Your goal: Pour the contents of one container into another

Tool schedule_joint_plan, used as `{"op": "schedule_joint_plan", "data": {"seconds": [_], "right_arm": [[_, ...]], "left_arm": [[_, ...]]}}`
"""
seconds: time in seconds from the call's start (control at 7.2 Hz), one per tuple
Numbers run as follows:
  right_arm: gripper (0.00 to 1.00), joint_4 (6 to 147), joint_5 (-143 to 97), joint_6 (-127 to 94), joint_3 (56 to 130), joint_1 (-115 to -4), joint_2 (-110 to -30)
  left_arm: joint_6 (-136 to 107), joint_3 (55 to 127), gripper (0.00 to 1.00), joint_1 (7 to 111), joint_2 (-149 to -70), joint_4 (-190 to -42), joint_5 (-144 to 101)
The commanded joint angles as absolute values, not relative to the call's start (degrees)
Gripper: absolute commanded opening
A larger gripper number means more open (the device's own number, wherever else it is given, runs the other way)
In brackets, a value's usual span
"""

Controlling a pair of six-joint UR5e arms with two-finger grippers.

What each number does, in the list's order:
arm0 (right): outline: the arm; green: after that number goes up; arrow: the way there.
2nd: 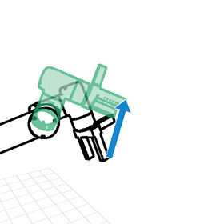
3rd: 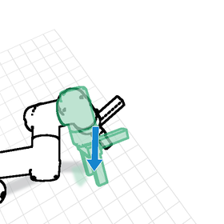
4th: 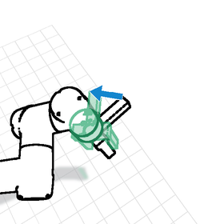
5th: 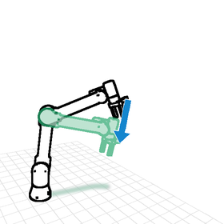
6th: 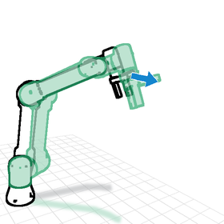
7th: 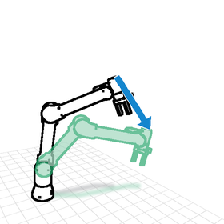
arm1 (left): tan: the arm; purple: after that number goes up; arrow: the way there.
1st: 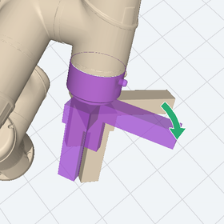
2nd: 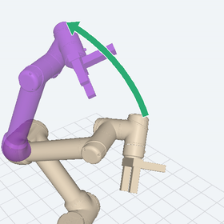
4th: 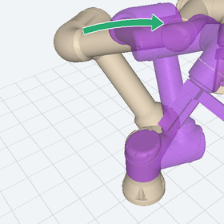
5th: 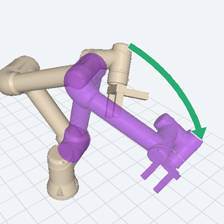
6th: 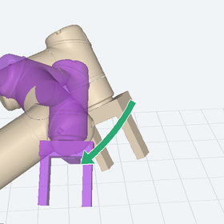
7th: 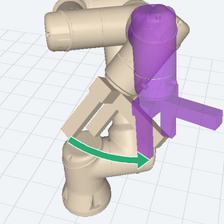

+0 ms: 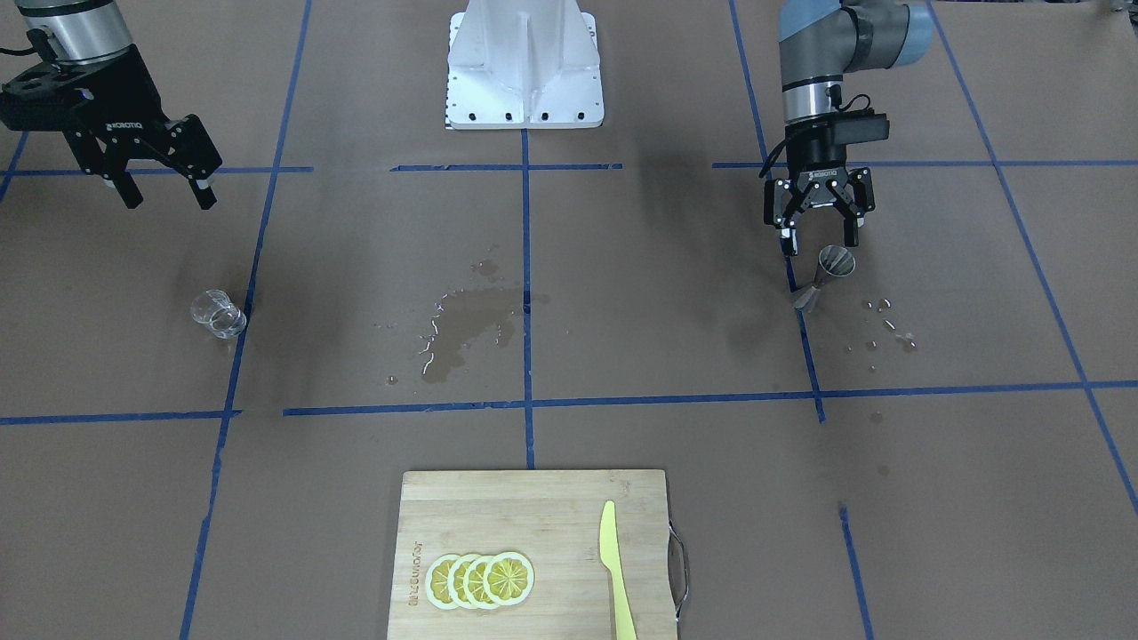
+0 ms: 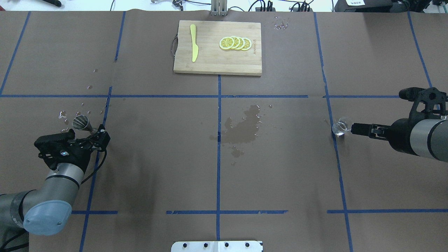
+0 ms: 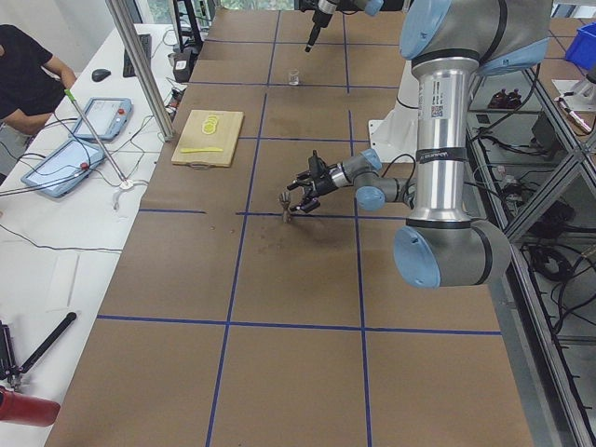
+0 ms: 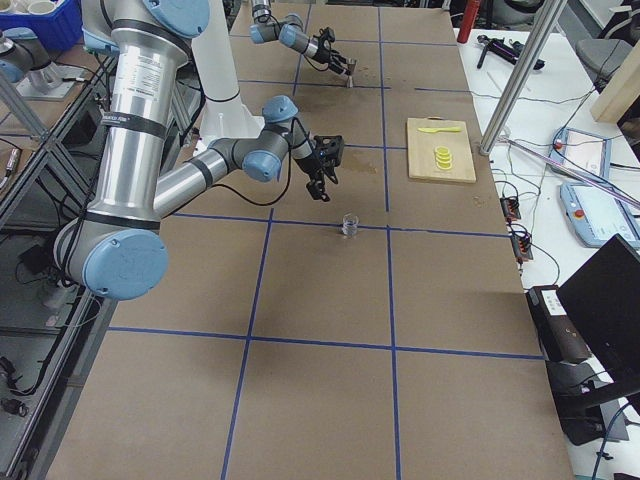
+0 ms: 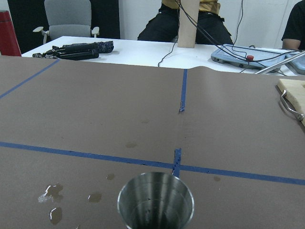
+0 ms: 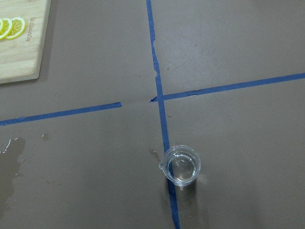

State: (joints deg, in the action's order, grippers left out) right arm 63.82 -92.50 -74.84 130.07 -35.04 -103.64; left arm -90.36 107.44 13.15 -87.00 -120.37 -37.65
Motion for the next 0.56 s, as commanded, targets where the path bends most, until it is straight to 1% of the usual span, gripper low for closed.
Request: {"op": "schedule_joint_plan", "data": {"seconds": [0.0, 0.14, 0.42], "right_arm": [[1.0, 58.3, -90.6, -75.0, 130.1, -33.6, -107.0], [1.0, 58.2, -87.7, -75.3, 130.1, -31.4, -107.1], [1.0, 58.2, -82.7, -77.2, 130.0, -27.5, -107.1]], "left_arm": [[-90.4, 103.8, 0.94, 13.1, -87.5, -120.3, -35.7], [-90.4, 103.5, 0.93, 13.1, -87.5, -120.4, -35.7], [-90.4, 101.5, 0.82, 13.1, -88.7, -120.4, -35.6]]}}
